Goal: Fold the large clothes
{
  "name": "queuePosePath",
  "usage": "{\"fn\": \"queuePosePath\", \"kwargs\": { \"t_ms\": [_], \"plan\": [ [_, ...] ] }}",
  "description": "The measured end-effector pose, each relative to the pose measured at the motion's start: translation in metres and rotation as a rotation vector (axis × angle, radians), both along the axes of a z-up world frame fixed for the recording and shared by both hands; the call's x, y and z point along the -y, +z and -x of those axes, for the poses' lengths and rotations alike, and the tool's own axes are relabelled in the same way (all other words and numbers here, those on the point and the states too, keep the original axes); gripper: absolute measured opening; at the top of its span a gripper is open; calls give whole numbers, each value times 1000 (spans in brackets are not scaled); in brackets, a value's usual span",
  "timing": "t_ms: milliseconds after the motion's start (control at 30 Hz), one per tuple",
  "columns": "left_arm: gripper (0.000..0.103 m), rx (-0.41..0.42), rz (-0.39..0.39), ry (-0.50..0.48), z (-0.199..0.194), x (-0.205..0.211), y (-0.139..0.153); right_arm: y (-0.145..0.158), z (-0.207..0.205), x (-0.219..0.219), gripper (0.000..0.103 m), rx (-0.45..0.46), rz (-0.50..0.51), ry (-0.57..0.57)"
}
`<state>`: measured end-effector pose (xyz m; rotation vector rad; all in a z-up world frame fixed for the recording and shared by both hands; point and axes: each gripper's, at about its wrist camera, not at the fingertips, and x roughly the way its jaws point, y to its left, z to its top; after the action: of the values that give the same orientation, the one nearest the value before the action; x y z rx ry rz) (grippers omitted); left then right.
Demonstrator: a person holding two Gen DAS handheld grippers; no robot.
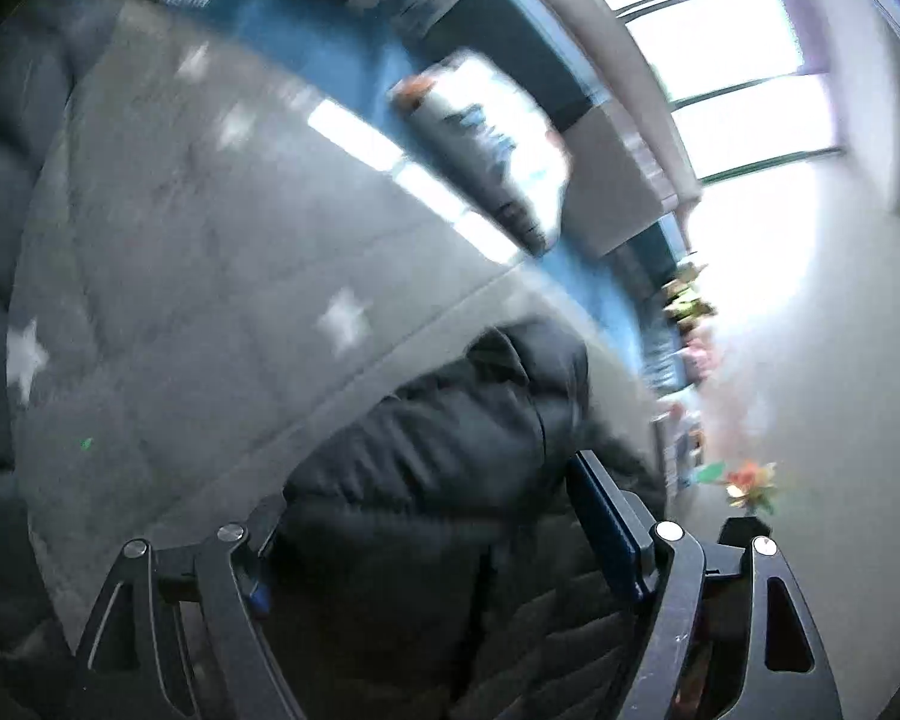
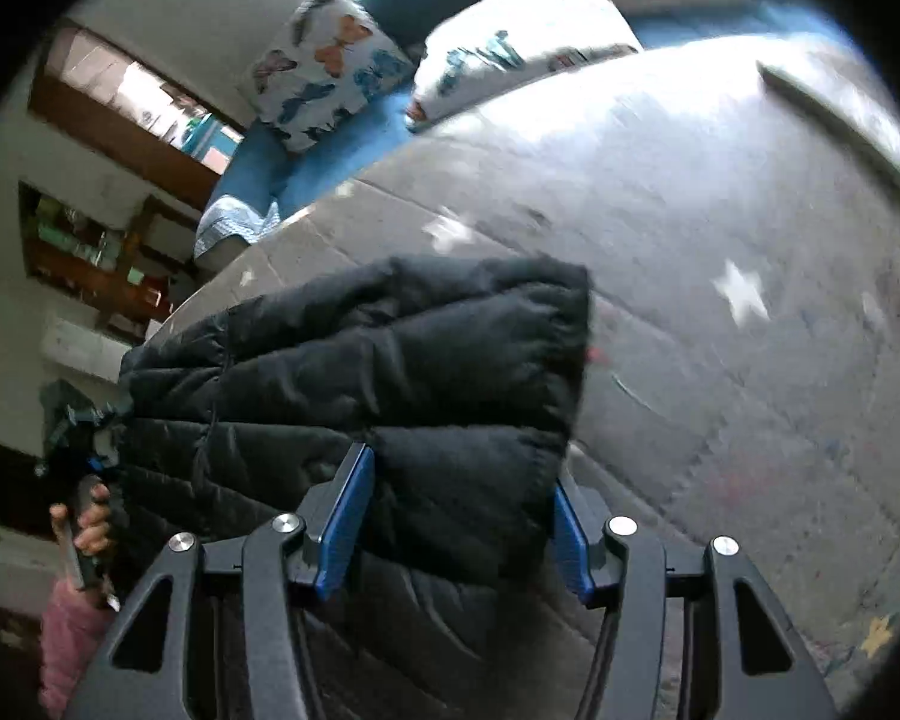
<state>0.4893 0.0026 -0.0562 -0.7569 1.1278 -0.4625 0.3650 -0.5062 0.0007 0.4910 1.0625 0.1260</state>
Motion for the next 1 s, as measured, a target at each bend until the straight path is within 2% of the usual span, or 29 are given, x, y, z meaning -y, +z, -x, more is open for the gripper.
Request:
{"fn": "queuePosePath", "kwargs": {
  "t_ms": [33,100,133,167,200,233,300,367,433,500,567,667,733,800,833,867,933,1000],
  "plan": [
    [84,65,18,6,1,-2,11,6,-1,-6,54,15,22,17],
    [84,211,46,16,7,-7,37,30,2,-18,32,83,72,51],
    [84,295,42,24,11,-11,50,43,5,-21,29,131,73,69],
    [84,343,15,35,15,-13,58,52,6,-23,28,175,77,76],
    [84,371,-70,61,15,-15,64,60,9,-22,28,217,106,62],
    [85,355,-132,75,13,-15,63,61,7,-21,28,212,168,35],
    [85,276,-198,65,7,-16,52,46,-1,-11,29,114,209,3],
    [86,186,-198,17,6,-11,36,34,-2,5,35,42,182,-45],
    [86,131,-224,0,12,-7,20,30,8,14,39,35,138,-49],
    [86,96,-293,-16,19,-2,7,27,16,13,53,-4,132,-37],
    [86,57,-355,-42,29,10,-11,19,20,2,56,-77,146,16],
    [86,45,-372,-70,47,26,-37,10,27,-3,56,-111,186,47],
    [81,115,-420,-79,54,39,-41,1,29,0,56,-120,154,23],
    [50,145,-492,-74,57,51,-44,-5,26,-2,56,-116,111,21],
    [43,159,-529,-60,56,54,-43,-4,24,-7,53,-102,136,29],
    [35,175,-536,-38,65,53,-38,1,24,-14,35,-87,179,41],
    [29,212,-549,29,75,47,-30,15,17,-37,25,-31,271,86],
    [28,256,-605,93,83,41,-21,27,12,-52,22,35,294,112]
  ]
}}
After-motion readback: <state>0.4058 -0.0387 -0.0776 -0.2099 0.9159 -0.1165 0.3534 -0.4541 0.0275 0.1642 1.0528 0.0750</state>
